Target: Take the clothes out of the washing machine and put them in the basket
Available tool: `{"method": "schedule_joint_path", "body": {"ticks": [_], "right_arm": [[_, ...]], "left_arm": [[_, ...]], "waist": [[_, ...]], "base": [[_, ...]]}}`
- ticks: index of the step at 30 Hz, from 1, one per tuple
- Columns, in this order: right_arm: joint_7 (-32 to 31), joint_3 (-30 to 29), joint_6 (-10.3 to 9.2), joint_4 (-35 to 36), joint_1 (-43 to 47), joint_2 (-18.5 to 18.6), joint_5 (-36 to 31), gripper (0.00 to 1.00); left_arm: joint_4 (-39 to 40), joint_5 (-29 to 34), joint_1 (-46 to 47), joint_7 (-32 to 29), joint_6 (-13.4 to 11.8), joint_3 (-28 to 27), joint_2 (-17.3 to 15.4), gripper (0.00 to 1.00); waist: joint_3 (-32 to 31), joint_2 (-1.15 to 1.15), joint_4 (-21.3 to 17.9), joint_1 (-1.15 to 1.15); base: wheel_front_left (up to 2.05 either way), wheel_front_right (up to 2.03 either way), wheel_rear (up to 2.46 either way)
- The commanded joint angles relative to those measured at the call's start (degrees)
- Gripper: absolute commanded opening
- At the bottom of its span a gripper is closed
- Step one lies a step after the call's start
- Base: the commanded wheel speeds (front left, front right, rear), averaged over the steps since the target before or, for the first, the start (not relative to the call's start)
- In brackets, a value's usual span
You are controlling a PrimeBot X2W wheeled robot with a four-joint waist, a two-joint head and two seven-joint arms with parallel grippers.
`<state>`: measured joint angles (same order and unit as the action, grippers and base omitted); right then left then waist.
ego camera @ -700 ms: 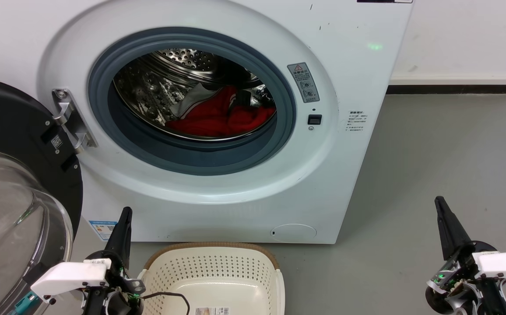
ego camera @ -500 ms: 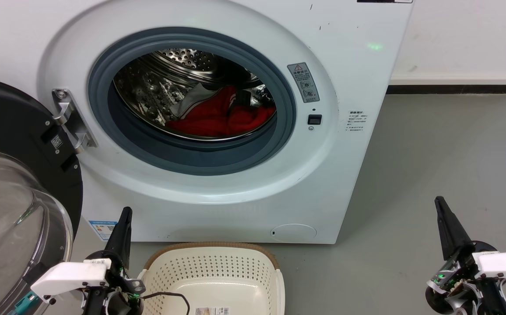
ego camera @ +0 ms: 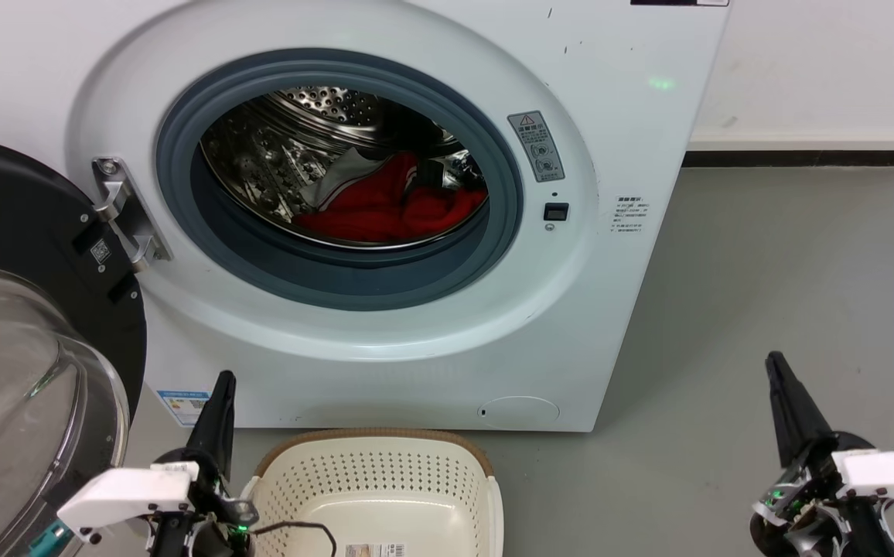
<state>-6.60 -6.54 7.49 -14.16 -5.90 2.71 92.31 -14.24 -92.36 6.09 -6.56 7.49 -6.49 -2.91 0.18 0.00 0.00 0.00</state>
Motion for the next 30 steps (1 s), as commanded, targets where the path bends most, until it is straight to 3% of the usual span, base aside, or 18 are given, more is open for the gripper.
{"method": "schedule_joint_path", "body": {"ticks": [1,13,20,25,30], "right_arm": [[0.0,0.0,0.00,-0.3,0.2,0.0,0.0,1.00],[2.7,0.8,0.00,-0.2,2.2,-0.2,-1.7,1.00],[4.6,-0.2,0.00,0.0,2.2,-0.1,-5.9,1.00],[5.9,-1.8,0.00,-0.3,1.7,-0.1,-11.1,1.00],[7.0,-3.7,0.00,2.6,1.5,-0.1,-20.9,1.00]], "left_arm": [[-0.3,0.0,-0.2,0.0,0.0,0.0,0.0,1.00],[0.3,1.4,-2.6,2.7,0.0,0.4,0.1,1.00],[0.1,4.6,-3.1,4.6,0.0,-0.9,0.1,1.00],[-0.7,8.1,-2.6,5.9,0.0,-3.2,0.1,1.00],[-0.1,12.7,-2.3,7.0,-0.6,-4.6,0.1,1.00]], "waist": [[0.0,0.00,0.0,0.00],[0.1,0.00,-0.1,0.00],[0.2,0.00,-0.2,0.00],[0.2,0.00,-0.2,0.00],[0.2,0.00,-0.3,0.00]], "base": [[0.00,0.00,0.00],[0.00,0.00,0.00],[0.00,0.00,0.00],[0.00,0.00,0.00],[0.00,0.00,0.00]]}}
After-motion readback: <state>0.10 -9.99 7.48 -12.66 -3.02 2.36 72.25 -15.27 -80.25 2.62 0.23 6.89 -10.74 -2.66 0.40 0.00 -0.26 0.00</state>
